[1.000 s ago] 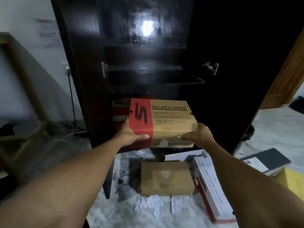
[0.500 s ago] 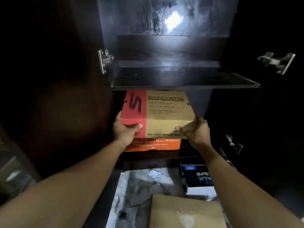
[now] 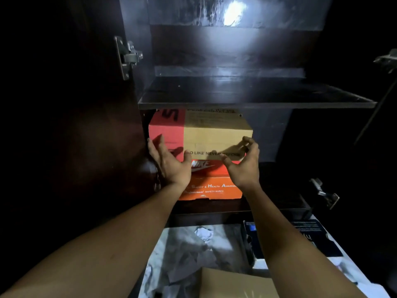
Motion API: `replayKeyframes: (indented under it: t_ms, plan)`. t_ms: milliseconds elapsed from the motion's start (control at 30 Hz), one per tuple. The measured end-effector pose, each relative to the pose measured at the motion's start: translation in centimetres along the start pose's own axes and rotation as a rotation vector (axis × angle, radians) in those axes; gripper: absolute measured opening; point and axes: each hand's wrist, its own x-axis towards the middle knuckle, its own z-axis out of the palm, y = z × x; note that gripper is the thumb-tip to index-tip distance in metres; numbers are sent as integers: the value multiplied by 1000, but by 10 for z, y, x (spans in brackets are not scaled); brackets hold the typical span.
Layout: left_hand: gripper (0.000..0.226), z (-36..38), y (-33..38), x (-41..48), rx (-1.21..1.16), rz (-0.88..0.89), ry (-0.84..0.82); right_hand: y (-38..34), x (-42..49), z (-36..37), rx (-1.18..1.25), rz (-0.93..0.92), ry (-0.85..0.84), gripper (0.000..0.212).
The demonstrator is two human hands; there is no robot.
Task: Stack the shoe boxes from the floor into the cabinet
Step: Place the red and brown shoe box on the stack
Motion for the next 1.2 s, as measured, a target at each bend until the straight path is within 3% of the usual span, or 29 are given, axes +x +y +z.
replayKeyframes:
  t_ms: [267, 567, 867, 1033, 1133, 1200]
  plan:
    - [87, 12, -32, 36, 94, -40, -170, 20, 39, 25, -22, 54, -190, 106]
    - [92, 14, -46, 39, 200, 16, -201, 27, 50, 29, 5, 113, -239, 104]
    - [108, 0, -28, 13, 288, -84, -433, 16, 11, -31, -181, 159, -228, 93]
    - [119, -20, 3, -10, 276, -58, -649, 35, 2, -79, -228, 273, -297, 133]
    - [120, -38, 39, -23, 298, -60, -723, -26, -30, -121, -320, 226, -328, 85]
    - [119, -50, 69, -34, 288, -76, -781, -63, -44, -154, -462, 221, -322, 87]
